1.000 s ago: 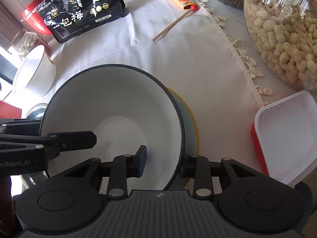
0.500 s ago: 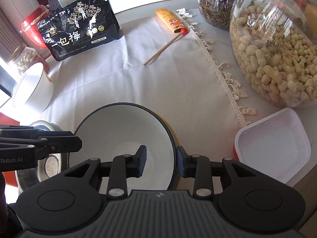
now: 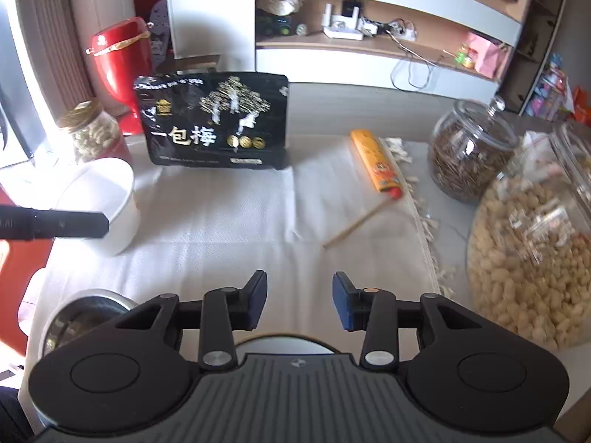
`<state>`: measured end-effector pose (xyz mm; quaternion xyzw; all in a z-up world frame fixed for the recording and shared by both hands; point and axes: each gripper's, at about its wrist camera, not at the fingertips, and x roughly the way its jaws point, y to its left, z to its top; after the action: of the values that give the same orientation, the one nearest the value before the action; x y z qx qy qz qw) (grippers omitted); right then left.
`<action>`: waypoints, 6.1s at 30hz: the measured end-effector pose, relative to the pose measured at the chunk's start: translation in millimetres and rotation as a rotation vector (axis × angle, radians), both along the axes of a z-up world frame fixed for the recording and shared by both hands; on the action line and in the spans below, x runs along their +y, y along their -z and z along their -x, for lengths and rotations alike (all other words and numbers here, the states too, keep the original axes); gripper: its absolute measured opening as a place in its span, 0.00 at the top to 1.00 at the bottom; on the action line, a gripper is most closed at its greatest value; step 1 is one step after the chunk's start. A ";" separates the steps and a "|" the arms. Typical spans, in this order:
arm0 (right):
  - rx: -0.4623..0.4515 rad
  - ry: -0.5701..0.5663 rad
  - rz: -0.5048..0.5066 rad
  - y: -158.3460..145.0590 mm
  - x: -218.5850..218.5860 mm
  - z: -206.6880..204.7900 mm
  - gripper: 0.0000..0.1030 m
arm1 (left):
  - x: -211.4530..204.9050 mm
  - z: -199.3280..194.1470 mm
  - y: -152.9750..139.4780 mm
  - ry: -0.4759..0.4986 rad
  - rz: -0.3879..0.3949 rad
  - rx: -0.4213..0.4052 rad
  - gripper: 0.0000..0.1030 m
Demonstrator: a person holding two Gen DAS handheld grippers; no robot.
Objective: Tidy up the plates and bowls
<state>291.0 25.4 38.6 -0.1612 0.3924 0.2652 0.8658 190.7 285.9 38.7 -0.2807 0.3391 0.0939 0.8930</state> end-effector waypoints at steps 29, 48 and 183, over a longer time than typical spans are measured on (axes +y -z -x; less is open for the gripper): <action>0.504 -0.087 -0.024 121.9 160.8 -60.4 0.79 | 66.8 -21.8 90.4 -0.112 0.258 0.192 0.70; 0.556 0.076 -0.063 144.2 99.9 -94.5 0.72 | 7.4 -70.0 123.7 -0.033 0.164 0.330 0.71; 0.475 -0.058 -0.362 117.9 -18.7 138.8 0.43 | -32.4 96.4 86.7 -0.027 -0.045 0.304 0.73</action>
<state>152.2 6.8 -79.3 0.0510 0.5256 0.3859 0.7564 94.3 253.5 -48.0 -0.2475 0.4644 0.1552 0.8361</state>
